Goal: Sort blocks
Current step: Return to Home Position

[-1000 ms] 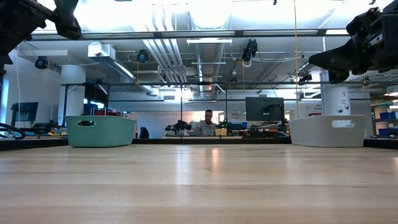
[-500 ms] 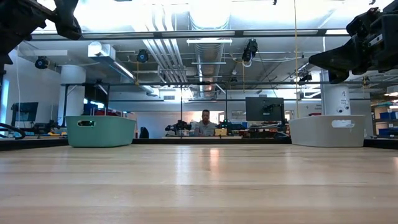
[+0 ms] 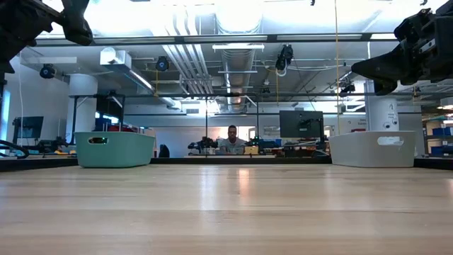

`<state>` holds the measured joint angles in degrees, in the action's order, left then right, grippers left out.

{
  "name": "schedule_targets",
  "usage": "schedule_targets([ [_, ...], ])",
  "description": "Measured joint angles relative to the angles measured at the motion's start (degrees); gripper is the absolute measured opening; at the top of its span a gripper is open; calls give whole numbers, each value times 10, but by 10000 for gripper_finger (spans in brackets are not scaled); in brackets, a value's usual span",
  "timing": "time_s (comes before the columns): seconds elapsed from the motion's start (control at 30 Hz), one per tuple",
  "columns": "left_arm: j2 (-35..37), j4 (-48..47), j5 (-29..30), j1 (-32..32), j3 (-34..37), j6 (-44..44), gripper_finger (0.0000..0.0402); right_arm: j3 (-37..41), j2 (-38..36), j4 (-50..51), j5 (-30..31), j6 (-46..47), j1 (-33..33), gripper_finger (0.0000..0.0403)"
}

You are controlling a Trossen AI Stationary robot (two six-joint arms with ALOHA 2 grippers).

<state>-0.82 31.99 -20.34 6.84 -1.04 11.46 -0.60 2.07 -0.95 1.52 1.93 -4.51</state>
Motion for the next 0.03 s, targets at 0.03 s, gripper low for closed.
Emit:
schedule_targets([
  [0.03, 0, 0, 0, 0, 0, 0, 283, 0, 0, 0, 0, 0, 0, 13],
])
